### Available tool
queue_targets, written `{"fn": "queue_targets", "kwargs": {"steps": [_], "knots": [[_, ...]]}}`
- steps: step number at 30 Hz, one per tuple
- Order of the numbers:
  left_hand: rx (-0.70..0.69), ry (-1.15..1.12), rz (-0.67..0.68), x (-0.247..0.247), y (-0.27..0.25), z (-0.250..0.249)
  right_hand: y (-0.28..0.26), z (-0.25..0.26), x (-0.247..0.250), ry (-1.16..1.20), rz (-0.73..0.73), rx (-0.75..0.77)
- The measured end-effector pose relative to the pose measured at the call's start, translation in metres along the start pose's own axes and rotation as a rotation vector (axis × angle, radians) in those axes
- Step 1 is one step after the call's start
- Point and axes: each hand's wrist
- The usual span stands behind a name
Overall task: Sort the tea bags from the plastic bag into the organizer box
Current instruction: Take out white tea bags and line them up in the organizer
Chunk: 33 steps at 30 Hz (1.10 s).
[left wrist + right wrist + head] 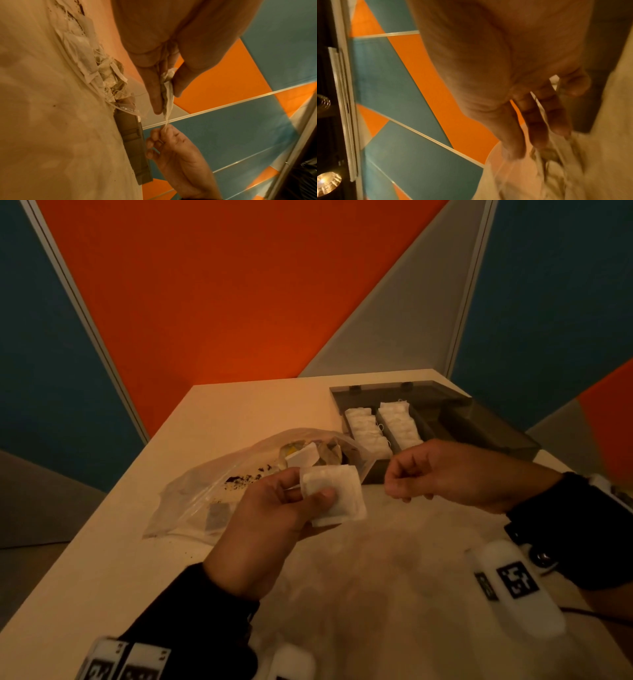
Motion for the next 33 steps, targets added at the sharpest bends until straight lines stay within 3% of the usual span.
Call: {"fn": "queue_targets", "kwargs": {"steps": [9,11,14,17,21,25,28,33], "knots": [[0.038,-0.001,0.037,0.003,-0.005,-0.004,-0.008,-0.007,0.022,-0.363,0.223,-0.231],[0.058,-0.003,0.03,0.005,-0.004,-0.004,-0.009,-0.006,0.023,-0.484,0.207,-0.29],[0.063,-0.02,0.016,0.006,-0.003,-0.004,-0.006,-0.004,0.024,-0.634,0.068,-0.421],[0.038,-0.068,-0.022,0.001,0.002,-0.001,-0.003,0.003,0.008,-0.437,-0.11,-0.3],[0.021,-0.15,-0.06,-0.01,0.008,0.0,0.002,0.02,-0.033,-0.036,-0.075,-0.098],[0.023,-0.149,-0.109,-0.009,0.011,0.0,0.009,0.016,-0.041,0.194,-0.205,0.016],[0.056,-0.12,-0.14,-0.002,0.01,0.001,0.005,0.015,-0.028,0.221,-0.2,0.043],[0.051,-0.075,-0.134,-0.005,0.01,0.002,0.001,0.021,-0.025,0.2,-0.061,0.026]]}}
Point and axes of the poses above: each hand's wrist, its own y-axis towards the middle knuckle, its own x-axis out of the back of the hand, z = x × y, and after that the axes turned 15 degrees about z, right-handed
